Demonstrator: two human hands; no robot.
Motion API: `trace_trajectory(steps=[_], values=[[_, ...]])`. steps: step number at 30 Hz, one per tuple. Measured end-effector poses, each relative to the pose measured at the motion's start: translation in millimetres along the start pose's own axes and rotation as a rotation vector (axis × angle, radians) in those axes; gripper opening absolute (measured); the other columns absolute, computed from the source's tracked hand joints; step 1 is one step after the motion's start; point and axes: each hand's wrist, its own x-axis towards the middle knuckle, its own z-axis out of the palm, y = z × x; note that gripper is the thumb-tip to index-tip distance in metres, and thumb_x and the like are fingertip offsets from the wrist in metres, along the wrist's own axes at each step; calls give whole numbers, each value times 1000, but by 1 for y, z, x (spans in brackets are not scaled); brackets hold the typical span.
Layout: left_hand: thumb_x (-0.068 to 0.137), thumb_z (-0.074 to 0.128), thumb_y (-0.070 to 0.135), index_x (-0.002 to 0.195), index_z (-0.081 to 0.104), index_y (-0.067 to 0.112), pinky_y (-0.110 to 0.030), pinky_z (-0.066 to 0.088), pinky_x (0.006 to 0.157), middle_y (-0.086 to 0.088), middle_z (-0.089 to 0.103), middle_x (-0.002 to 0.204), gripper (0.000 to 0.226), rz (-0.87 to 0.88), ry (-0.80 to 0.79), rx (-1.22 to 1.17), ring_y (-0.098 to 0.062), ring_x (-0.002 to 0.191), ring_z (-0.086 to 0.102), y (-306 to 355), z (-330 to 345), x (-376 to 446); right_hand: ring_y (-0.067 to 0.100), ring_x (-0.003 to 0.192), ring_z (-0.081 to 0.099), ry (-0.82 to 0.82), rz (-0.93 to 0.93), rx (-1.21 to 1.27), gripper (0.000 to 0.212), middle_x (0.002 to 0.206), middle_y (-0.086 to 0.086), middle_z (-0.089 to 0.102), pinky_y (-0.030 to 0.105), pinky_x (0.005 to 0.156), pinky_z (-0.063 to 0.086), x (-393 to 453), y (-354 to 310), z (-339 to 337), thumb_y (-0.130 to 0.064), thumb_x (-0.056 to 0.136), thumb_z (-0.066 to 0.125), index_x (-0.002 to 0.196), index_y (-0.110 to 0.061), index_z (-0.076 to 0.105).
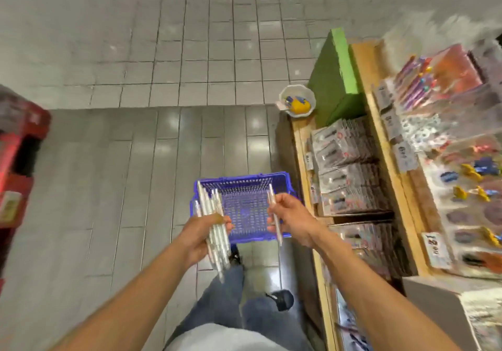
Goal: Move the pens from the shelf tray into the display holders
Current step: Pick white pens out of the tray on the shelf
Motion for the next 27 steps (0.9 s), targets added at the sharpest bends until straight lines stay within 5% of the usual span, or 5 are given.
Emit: trace_trajectory(steps=[8,16,21,24,27], values=[[81,68,-9,94,67,-3,-29,54,61,-14,68,71,14,-112,81,51,-22,62,66,6,-64,119,20,64,54,122,135,80,14,76,8,56,27,59,48,131,48,67,8,95,45,99,-5,49],[70,72,-10,98,70,-3,-40,54,82,-17,69,83,29,-172,193,64,-27,77,65,-44,-105,310,20,63,55,177,263,31,21,79,13,58,27,57,43,311,159,81,9,91,54,91,-11,49],[74,72,-2,119,59,-7,-41,51,95,-23,67,113,47,-188,270,178,-34,105,63,-102,-124,459,23,75,54,164,274,-186,17,77,6,57,42,69,50,449,262,64,2,87,60,98,-11,60],[75,68,-3,146,32,-5,-32,43,92,-20,49,142,80,-194,290,281,-32,125,51,-128,-127,538,21,73,53,200,281,-285,18,82,8,61,40,70,48,522,324,49,0,83,61,95,-13,64],[78,65,-4,145,34,-5,-29,44,89,-16,52,133,75,-184,339,377,-23,111,51,-151,-131,607,20,68,52,206,305,-292,19,84,11,60,38,70,46,579,376,43,3,83,60,95,-11,62]])
